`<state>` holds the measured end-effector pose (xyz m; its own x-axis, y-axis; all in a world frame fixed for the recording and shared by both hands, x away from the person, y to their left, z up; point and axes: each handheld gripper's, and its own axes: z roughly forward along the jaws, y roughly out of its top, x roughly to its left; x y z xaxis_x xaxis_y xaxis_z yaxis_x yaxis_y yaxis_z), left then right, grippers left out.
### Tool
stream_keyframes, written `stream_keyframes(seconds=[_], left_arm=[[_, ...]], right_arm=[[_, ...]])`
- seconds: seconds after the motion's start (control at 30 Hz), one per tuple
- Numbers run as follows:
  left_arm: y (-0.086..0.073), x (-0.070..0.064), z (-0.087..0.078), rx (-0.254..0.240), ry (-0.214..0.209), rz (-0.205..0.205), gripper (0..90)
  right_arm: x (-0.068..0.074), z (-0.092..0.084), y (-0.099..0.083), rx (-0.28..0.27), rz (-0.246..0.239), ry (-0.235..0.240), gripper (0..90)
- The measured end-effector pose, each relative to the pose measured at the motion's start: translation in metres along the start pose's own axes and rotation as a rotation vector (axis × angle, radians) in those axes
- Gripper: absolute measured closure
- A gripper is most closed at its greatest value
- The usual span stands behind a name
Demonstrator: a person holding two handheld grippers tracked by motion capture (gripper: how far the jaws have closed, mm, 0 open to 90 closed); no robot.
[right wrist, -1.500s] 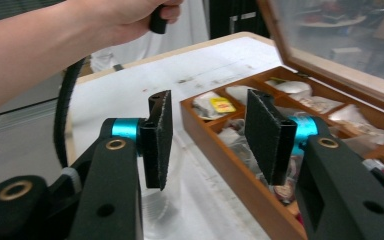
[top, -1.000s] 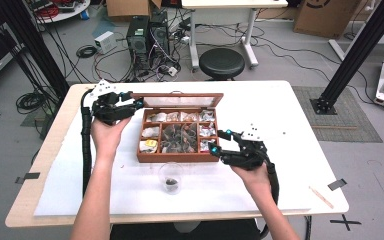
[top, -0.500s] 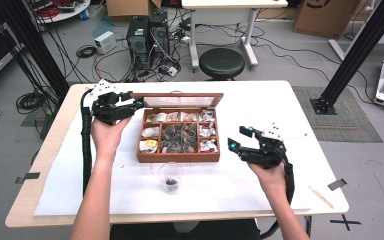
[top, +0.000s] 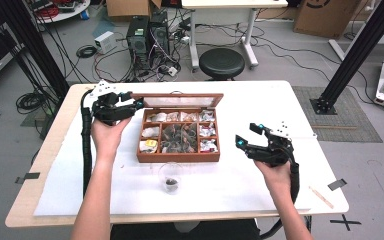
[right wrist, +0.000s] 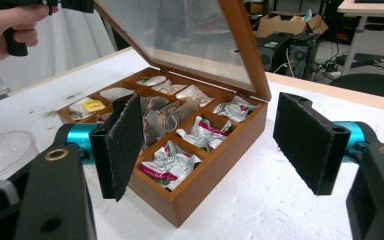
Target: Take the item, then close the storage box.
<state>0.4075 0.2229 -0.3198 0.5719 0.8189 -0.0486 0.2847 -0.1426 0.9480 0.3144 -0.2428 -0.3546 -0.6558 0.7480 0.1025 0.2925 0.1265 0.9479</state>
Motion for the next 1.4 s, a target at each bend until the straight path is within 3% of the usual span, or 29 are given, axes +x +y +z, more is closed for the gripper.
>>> stream_keyframes(seconds=[0.57,1.4], left_arm=[[0.000,-0.001,-0.001,0.007,0.002,0.006,45.6],[-0.004,-0.004,-0.001,0.009,0.009,-0.032,44.7]], right_arm=[[-0.007,-0.008,0.001,-0.025,0.019,-0.031,28.3],[-0.015,-0.016,-0.003,-0.037,0.037,-0.059,28.0]])
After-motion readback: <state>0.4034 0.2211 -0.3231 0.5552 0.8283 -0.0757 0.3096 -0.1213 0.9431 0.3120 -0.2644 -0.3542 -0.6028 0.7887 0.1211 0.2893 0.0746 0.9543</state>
